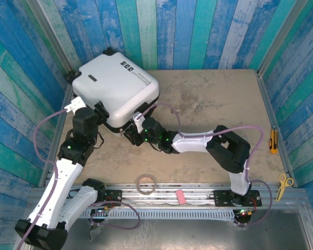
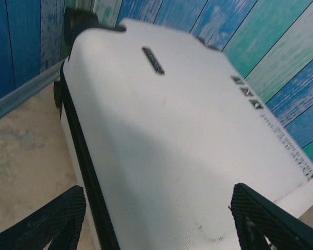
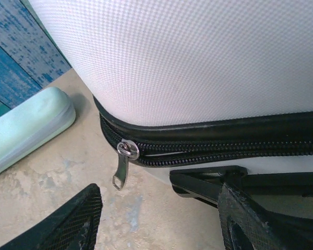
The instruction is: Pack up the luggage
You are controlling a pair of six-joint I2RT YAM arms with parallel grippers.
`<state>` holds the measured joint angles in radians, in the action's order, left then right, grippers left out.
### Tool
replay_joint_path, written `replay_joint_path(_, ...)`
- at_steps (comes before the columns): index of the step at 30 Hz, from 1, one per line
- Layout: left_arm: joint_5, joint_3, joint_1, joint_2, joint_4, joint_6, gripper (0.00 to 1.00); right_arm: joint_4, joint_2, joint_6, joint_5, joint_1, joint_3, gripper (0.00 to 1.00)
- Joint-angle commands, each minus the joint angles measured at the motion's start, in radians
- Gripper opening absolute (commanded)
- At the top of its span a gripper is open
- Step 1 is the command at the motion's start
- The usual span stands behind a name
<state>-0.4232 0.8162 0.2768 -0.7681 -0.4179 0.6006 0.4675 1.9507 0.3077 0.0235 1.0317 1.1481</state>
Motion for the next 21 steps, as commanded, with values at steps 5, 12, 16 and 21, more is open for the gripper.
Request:
replay_joint_path(5, 0.000, 0.001, 0.001, 0.015, -0.008, 0.007, 0.79, -0.071, 0.022, 0.060, 0.044, 0.009, 0.081, 0.62)
replay_joint_path(12, -0.006, -0.013, 0.002, 0.042, -0.013, 0.013, 0.88, -0.139, 0.109, 0.107, 0.022, 0.029, 0.187, 0.60)
replay_joint_path(16, -0.008, -0.015, 0.001, 0.045, -0.023, 0.011, 0.89, -0.223, 0.149, 0.137, -0.024, 0.038, 0.257, 0.59)
replay_joint_path(21, -0.002, -0.034, 0.002, 0.058, -0.007, 0.013, 0.90, -0.331, 0.188, 0.167, -0.141, 0.056, 0.323, 0.44)
